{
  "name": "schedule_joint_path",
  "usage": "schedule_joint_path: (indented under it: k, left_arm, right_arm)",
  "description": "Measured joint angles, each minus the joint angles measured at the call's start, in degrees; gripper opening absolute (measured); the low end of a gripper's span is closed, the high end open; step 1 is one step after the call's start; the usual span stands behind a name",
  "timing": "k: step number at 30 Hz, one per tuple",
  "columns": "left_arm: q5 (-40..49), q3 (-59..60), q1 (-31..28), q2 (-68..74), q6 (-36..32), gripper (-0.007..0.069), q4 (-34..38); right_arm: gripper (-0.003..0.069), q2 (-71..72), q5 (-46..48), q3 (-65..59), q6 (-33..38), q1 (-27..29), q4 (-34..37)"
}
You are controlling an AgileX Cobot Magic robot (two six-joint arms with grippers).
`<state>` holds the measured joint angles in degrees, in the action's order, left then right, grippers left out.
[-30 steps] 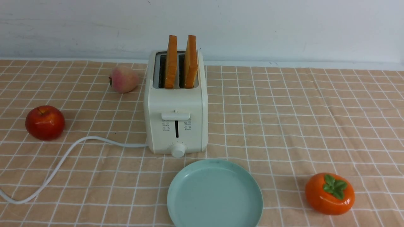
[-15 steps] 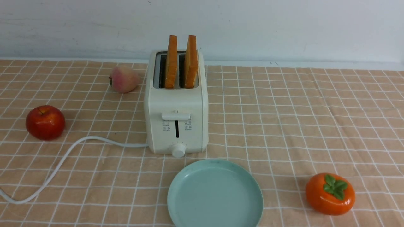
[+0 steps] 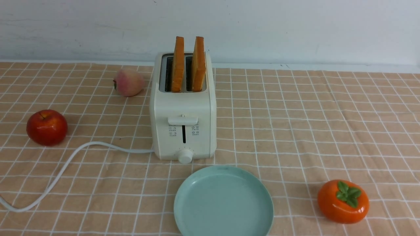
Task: Take toasted bread from bread machine on light coffee tablecloth place on plate.
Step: 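Grasp the toast slice in the toaster and pull it up out of the slot with the right gripper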
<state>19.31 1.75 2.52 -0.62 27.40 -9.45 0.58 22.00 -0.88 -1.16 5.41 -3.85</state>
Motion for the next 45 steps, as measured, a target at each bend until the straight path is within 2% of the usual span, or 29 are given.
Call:
schedule_joint_path:
  k: [5, 11, 14, 20, 22, 25, 26, 27, 29, 31, 35, 39, 43, 45]
  left_arm:
    - [-7.2, 0.0, 0.0, 0.0, 0.0, 0.0238, -3.41]
    - [-15.74, 0.0, 0.0, 0.0, 0.0, 0.0238, -5.16]
    - [-16.76, 0.0, 0.0, 0.0, 0.0, 0.0238, -5.16]
    - [-17.29, 0.04, 0.0, 0.0, 0.0, 0.0238, -5.2]
    - [-20.83, 0.04, 0.0, 0.0, 1.22, 0.0238, -4.58]
    - [-27.46, 0.04, 0.0, 0.0, 6.75, 0.0238, -1.73]
    - [-33.55, 0.04, 0.0, 0.0, 12.5, 0.0238, 0.98]
    - [-35.97, 0.04, 0.0, 0.0, 15.17, 0.0238, 1.89]
    - [-39.12, 0.04, 0.0, 0.0, 17.29, 0.0238, 2.85]
    - [-43.11, -0.55, 0.0, 0.0, 21.32, 0.0238, 3.54]
    - [-42.45, -7.93, 0.0, 3.57, 23.28, 0.0238, 1.89]
    - [-37.06, -21.11, 0.0, 12.98, 23.4, 0.0238, -4.65]
    - [-28.48, -30.76, 0.0, 20.39, 24.58, 0.0238, -7.95]
    - [-16.47, -36.76, 0.0, 25.88, 25.3, 0.0238, -8.42]
  right_arm:
    - [0.024, 0.0, -1.62, -0.2, 0.0, 0.0, -0.71]
    - [0.024, 0.0, -11.38, -0.53, 0.0, 0.0, -0.89]
    - [0.024, 0.0, -17.0, -0.53, 0.0, 0.0, -0.89]
    - [0.024, 0.0, -20.66, -0.53, 0.0, 0.0, -0.89]
    - [0.024, 0.0, -22.0, -0.53, -0.25, 0.0, -0.82]
    - [0.024, 0.0, -23.99, -0.53, -3.72, 0.0, 0.73]
    - [0.024, 0.0, -27.69, -0.53, -8.18, 0.0, 2.69]
    - [0.024, 0.0, -29.12, -0.53, -9.93, 0.0, 3.85]
    - [0.024, 0.0, -32.69, -0.53, -14.44, 0.0, 4.89]
    - [0.024, 0.0, -38.85, -0.53, -22.29, 0.0, 6.69]
    - [0.024, -2.72, -41.23, 2.17, -30.24, 0.0, 6.45]
    - [0.024, -11.78, -41.66, 11.65, -35.28, 0.0, 2.48]
    - [0.024, -22.03, -41.73, 23.8, -40.23, 0.0, -6.69]
    - [0.024, -29.57, -39.8, 33.88, -47.11, 0.0, -19.7]
